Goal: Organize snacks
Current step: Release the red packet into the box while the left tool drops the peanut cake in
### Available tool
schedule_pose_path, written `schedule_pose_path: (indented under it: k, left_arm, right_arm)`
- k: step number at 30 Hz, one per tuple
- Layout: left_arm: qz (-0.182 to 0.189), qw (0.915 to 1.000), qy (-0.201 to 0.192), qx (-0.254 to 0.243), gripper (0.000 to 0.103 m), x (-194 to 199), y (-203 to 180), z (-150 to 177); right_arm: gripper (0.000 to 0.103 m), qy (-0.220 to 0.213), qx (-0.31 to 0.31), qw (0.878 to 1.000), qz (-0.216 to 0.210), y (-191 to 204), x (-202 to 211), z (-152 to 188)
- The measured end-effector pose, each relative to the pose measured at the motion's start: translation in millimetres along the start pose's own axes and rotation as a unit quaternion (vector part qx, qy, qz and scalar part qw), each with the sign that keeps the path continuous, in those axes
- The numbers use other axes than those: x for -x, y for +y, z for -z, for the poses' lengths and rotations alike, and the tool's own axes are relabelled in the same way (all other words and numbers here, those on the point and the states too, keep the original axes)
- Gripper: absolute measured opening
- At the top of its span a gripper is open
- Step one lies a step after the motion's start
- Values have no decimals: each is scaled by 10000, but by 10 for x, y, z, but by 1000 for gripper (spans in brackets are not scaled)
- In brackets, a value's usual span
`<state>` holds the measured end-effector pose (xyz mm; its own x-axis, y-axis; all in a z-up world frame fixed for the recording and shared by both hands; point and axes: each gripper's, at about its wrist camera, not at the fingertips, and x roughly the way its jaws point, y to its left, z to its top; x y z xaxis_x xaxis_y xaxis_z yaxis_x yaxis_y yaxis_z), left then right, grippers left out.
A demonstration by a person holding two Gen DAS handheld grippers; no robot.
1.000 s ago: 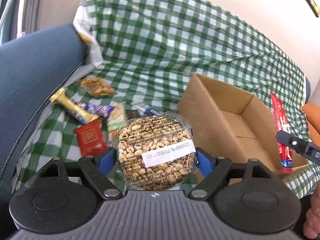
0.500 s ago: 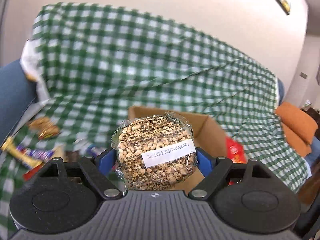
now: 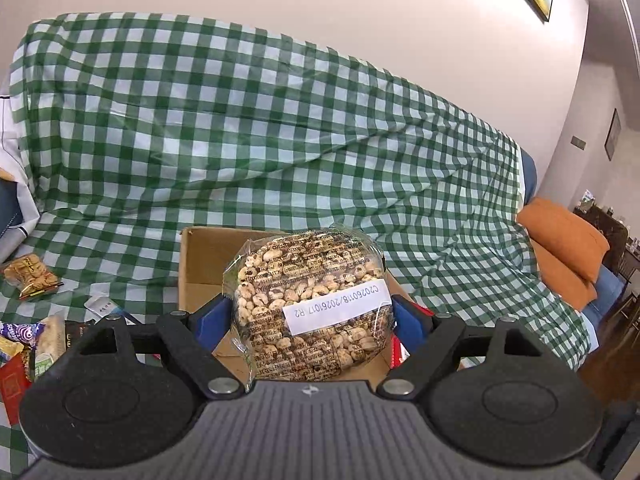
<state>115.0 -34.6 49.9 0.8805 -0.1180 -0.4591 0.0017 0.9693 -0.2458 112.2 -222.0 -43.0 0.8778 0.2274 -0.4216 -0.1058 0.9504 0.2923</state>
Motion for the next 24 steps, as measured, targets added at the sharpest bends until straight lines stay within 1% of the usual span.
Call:
schedule_pose_path:
  k: [12, 18, 21, 22, 24]
  left_arm:
    - [-18, 9999, 153, 13, 87, -45, -5, 45]
    - [-7, 9999, 159, -16, 88, -73, -37, -4]
    - [1, 9998, 187, -61, 91, -99, -66, -48]
    - [4, 9998, 172, -74, 94, -101, -78, -60]
    - [40, 9999, 57, -81, 99, -76, -88, -85]
  right_arm:
    - [47, -20, -43, 10000, 50, -4, -16, 1]
    - [47, -61, -73, 9999, 95, -26, -10, -2]
    - [50, -55, -92, 9999, 121, -28, -5, 5]
    - [51, -63, -96, 9999, 127, -29, -2, 4]
    - [57, -92, -95, 9997, 180, -29, 3, 2]
